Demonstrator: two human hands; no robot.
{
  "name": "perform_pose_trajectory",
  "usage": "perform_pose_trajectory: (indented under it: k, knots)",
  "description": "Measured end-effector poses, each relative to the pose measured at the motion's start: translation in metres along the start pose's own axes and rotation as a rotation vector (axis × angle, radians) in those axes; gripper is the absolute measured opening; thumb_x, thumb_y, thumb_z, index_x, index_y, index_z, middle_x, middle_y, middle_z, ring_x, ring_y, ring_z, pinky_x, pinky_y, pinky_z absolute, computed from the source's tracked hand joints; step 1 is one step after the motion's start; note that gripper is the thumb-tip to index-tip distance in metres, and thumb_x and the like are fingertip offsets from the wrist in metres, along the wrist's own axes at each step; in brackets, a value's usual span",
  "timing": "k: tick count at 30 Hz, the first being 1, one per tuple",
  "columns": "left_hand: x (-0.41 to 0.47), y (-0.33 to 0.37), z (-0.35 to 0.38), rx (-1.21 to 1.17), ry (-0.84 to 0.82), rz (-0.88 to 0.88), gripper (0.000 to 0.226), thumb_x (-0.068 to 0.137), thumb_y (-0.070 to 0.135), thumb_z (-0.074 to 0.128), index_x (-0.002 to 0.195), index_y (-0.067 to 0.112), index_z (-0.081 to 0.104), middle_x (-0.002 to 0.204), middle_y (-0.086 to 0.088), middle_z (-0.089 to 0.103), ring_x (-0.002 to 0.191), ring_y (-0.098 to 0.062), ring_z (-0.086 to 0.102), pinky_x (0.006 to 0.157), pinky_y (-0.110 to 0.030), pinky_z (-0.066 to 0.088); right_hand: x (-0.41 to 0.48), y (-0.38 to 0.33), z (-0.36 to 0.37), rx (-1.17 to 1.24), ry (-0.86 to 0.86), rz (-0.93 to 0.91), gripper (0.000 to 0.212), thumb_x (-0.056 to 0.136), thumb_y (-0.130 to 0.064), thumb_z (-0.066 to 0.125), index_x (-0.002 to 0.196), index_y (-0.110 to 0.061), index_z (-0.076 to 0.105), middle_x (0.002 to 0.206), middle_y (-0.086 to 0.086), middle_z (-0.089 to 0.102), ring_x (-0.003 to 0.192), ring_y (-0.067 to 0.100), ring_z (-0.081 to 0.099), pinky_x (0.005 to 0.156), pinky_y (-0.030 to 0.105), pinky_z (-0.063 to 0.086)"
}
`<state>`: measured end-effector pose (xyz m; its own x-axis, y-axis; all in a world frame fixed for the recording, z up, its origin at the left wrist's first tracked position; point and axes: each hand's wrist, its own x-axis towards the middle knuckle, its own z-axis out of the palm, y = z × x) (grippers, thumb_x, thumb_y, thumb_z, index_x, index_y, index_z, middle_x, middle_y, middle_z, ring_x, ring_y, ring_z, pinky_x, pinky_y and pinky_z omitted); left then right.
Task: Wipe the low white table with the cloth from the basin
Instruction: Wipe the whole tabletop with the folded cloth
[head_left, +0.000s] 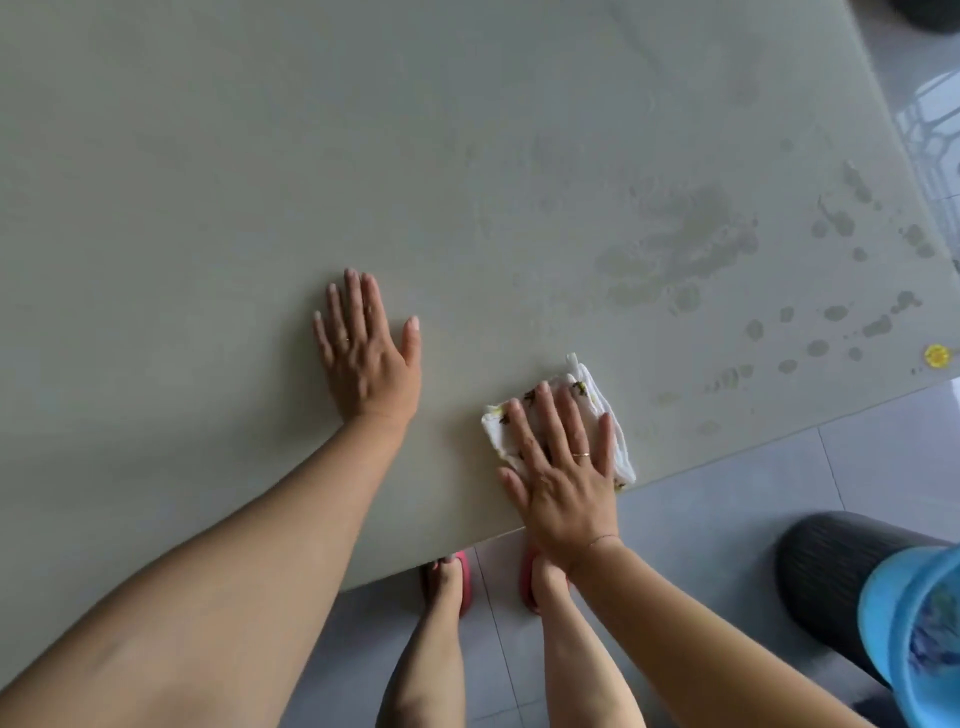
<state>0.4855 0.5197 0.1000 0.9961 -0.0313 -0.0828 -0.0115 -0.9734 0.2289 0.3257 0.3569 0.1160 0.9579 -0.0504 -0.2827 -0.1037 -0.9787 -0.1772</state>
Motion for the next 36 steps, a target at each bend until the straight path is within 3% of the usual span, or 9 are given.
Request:
perform_pose_trajectory:
  k: [3,9,13,18,22,25,29,33,36]
  knots:
    - [-0.002,-0.009,0.007,0.041,0.009,0.012,0.064,0.095,0.044,0.032,0.149,0.011,0.02,0.158,-0.008,0.017,0.145,-0.028,0.015,0.117,-0.045,0.008,0.003,0.051,-0.009,-0.045,0.027,-0.004,0.059,0.093,-0.053,0.029,0.148,-0.03,0.024,0.156,0.0,0.017,0.145,0.019,0.01,0.113,0.058,0.002]
    - [-0.002,-0.008,0.01,0.046,0.045,0.004,0.065,0.094,0.045,0.027,0.149,0.011,0.02,0.157,-0.008,0.019,0.145,-0.027,0.016,0.117,-0.045,0.01,0.02,0.028,-0.01,0.123,0.048,0.485,0.066,0.089,-0.059,0.013,0.148,-0.032,-0.003,0.159,0.001,-0.008,0.143,0.016,-0.021,0.111,0.059,-0.011]
    - [-0.002,-0.008,0.009,0.058,0.039,0.003,0.065,0.093,0.044,0.027,0.149,0.012,0.02,0.157,-0.007,0.019,0.145,-0.027,0.016,0.117,-0.045,0.011,0.006,-0.033,0.005,0.021,0.045,0.054,0.065,0.091,-0.052,0.029,0.15,-0.028,0.017,0.158,0.004,0.008,0.146,0.023,0.001,0.112,0.06,-0.002]
    - [-0.001,-0.007,0.005,0.057,0.029,0.0,0.064,0.092,0.041,0.03,0.148,0.012,0.023,0.157,-0.007,0.021,0.144,-0.026,0.017,0.117,-0.043,0.01,0.045,0.051,-0.019,-0.122,0.044,-0.419,0.054,0.096,-0.046,0.03,0.148,-0.033,0.024,0.156,-0.002,0.021,0.144,0.022,0.02,0.112,0.059,0.013]
    - [-0.001,-0.005,0.006,0.062,0.025,-0.012,0.065,0.09,0.041,0.03,0.148,0.012,0.023,0.157,-0.007,0.021,0.144,-0.026,0.018,0.117,-0.043,0.01,0.116,0.11,-0.048,0.005,0.099,0.087,0.054,0.095,-0.049,0.02,0.148,-0.036,0.019,0.159,-0.002,0.014,0.146,0.014,0.004,0.114,0.057,-0.003]
    - [-0.001,-0.005,0.006,0.059,0.03,-0.018,0.065,0.09,0.04,0.031,0.148,0.012,0.025,0.156,-0.007,0.022,0.144,-0.026,0.019,0.116,-0.044,0.012,0.127,0.065,-0.038,0.115,0.138,0.365,0.059,0.093,-0.047,0.021,0.15,-0.032,0.013,0.159,-0.002,-0.001,0.146,0.02,-0.005,0.113,0.057,-0.01]
    - [-0.001,-0.004,0.003,0.063,0.016,-0.031,0.066,0.089,0.04,0.032,0.148,0.012,0.024,0.157,-0.006,0.021,0.144,-0.025,0.018,0.117,-0.045,0.014,0.081,-0.014,-0.012,0.015,0.088,-0.055,0.061,0.093,-0.044,0.027,0.15,-0.028,0.013,0.159,0.001,0.003,0.147,0.026,0.0,0.112,0.06,-0.007]
    - [-0.001,-0.003,0.001,0.055,0.015,-0.028,0.066,0.089,0.039,0.032,0.148,0.011,0.026,0.156,-0.007,0.023,0.144,-0.026,0.019,0.116,-0.046,0.016,0.103,0.023,-0.027,-0.069,0.047,-0.447,0.054,0.095,-0.046,0.033,0.147,-0.033,0.027,0.156,-0.001,0.024,0.145,0.023,0.016,0.113,0.059,0.01]
    - [0.0,-0.003,0.001,0.057,0.021,-0.028,0.065,0.088,0.038,0.033,0.147,0.011,0.028,0.155,-0.007,0.025,0.144,-0.026,0.021,0.116,-0.046,0.017,0.159,0.073,-0.05,-0.074,0.087,-0.297,0.049,0.096,-0.046,0.034,0.144,-0.035,0.032,0.155,-0.001,0.027,0.145,0.022,0.017,0.111,0.06,0.008]
